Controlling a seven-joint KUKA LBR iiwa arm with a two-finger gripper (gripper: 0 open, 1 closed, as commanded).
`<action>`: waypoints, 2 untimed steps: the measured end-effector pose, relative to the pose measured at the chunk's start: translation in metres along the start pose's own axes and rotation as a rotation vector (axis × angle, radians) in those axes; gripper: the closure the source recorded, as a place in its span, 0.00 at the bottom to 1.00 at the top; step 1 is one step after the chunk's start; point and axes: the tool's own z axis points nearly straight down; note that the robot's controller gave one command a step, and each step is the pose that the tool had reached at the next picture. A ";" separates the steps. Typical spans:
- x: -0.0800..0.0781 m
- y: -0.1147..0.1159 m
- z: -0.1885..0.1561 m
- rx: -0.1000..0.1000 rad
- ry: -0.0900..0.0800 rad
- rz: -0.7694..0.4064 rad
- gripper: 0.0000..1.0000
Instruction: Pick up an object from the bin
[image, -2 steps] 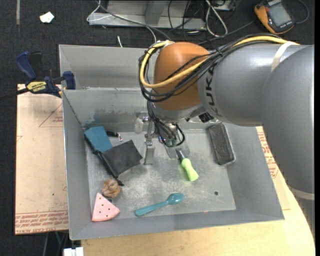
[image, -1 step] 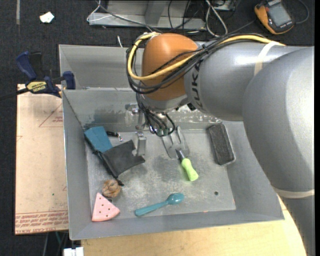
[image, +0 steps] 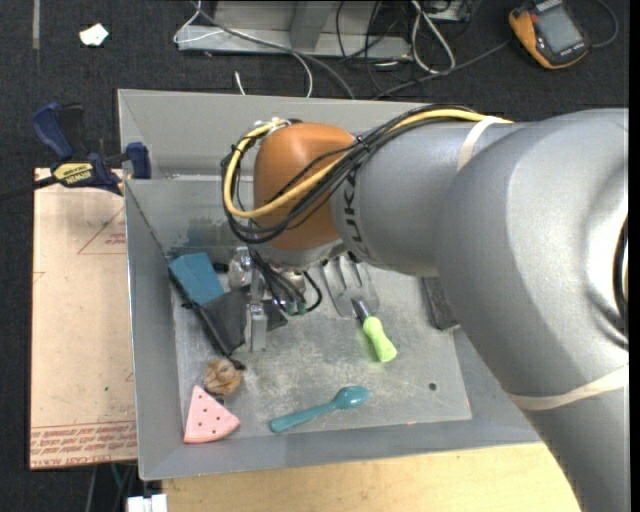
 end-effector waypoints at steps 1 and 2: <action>0.005 -0.004 0.006 0.006 0.013 -0.005 1.00; 0.005 -0.004 0.006 0.006 0.013 -0.005 1.00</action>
Offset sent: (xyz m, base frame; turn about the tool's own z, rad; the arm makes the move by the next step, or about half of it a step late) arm 0.0000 0.0000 0.0000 0.0000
